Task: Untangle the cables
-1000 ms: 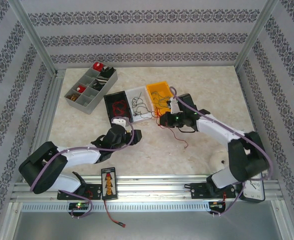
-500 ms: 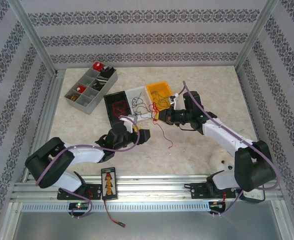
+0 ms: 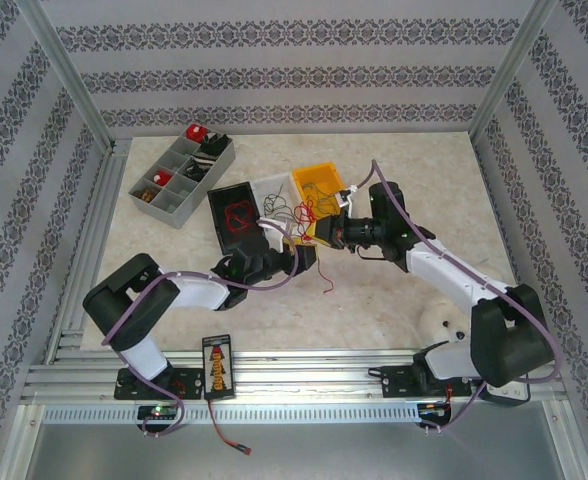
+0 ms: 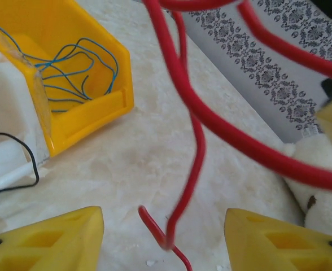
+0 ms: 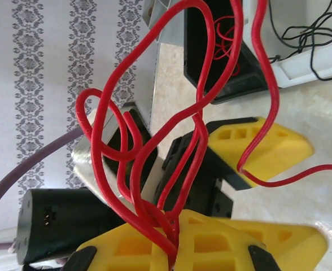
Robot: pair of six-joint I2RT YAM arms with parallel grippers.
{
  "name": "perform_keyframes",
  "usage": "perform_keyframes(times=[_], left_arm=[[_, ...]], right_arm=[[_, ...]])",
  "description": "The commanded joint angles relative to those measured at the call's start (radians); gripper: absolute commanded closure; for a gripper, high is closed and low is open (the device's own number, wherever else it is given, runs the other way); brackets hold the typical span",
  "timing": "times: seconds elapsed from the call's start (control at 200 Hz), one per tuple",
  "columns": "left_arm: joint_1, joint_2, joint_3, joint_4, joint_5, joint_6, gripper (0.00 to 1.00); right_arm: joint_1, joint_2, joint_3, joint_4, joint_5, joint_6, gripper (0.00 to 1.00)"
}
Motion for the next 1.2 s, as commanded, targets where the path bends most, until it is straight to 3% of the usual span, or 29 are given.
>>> perform_keyframes(times=[0.0,0.205,0.325,0.445,0.54,0.7,0.854,1.024,1.194], left_arm=[[-0.008,0.037,0.039,0.064,-0.038,0.049,0.49],[-0.005,0.098,0.070,0.119,-0.047,0.027,0.68],[-0.002,0.107,0.068,0.130,-0.054,0.010,0.87],[0.002,0.084,0.012,0.114,-0.210,-0.057,1.00],[0.005,0.024,-0.077,0.033,-0.463,-0.185,1.00],[0.012,-0.137,-0.185,-0.114,-0.664,-0.275,1.00],[0.014,-0.289,-0.236,-0.180,-0.716,-0.295,1.00],[0.013,-0.434,-0.272,-0.272,-0.811,-0.325,1.00],[0.016,-0.542,-0.296,-0.295,-0.849,-0.256,1.00]], right_arm=[[-0.002,-0.047,-0.016,0.048,-0.056,0.025,1.00],[-0.004,-0.089,-0.025,0.047,-0.072,0.046,1.00],[-0.011,-0.097,-0.036,0.042,-0.063,0.046,1.00],[-0.030,-0.091,-0.053,0.041,-0.034,0.046,1.00],[-0.074,-0.092,-0.076,0.027,0.014,0.050,1.00],[-0.231,-0.162,-0.170,-0.037,0.229,0.129,1.00],[-0.354,-0.248,-0.275,-0.124,0.418,0.201,1.00],[-0.395,-0.304,-0.334,-0.169,0.489,0.207,1.00],[-0.430,-0.331,-0.368,-0.207,0.509,0.194,1.00]])
